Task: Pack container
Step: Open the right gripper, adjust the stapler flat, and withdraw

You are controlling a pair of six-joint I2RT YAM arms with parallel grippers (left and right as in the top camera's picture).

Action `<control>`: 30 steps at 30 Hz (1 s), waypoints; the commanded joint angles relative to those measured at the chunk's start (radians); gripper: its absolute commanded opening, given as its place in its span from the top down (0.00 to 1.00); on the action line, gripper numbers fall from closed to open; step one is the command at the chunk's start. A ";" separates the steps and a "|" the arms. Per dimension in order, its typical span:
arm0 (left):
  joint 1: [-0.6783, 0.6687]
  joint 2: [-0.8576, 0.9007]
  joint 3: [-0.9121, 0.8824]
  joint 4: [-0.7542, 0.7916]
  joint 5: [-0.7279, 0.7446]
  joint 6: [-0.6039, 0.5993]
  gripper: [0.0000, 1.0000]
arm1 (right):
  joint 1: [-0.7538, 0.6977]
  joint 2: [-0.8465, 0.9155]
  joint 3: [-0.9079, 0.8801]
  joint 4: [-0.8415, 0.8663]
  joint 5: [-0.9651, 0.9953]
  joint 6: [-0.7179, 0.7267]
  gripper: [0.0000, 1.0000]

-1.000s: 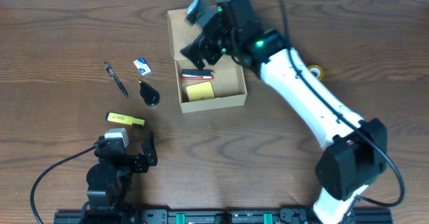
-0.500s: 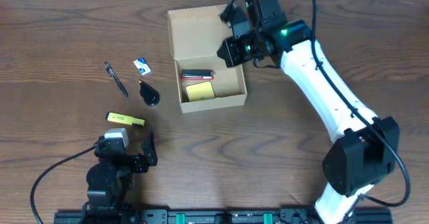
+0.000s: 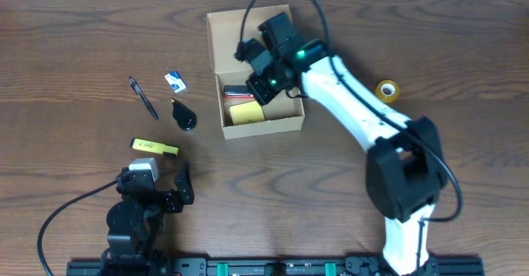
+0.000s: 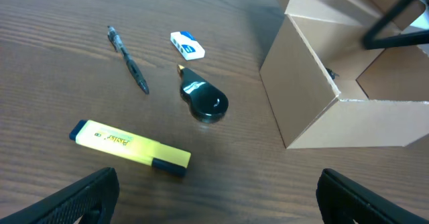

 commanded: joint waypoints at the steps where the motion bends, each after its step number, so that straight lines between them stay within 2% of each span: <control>1: -0.004 -0.007 -0.018 0.004 -0.014 0.004 0.05 | 0.023 0.042 0.007 0.073 0.035 -0.045 0.99; 8: -0.004 -0.007 -0.018 0.004 -0.014 0.004 0.05 | 0.044 0.140 0.007 0.200 0.040 -0.052 0.99; 17: -0.004 -0.007 -0.018 0.004 -0.014 0.004 0.05 | 0.045 0.171 0.007 0.201 0.115 -0.052 0.99; 30: -0.004 -0.007 -0.018 0.004 -0.014 0.004 0.04 | 0.114 0.171 0.007 0.121 0.064 -0.051 0.99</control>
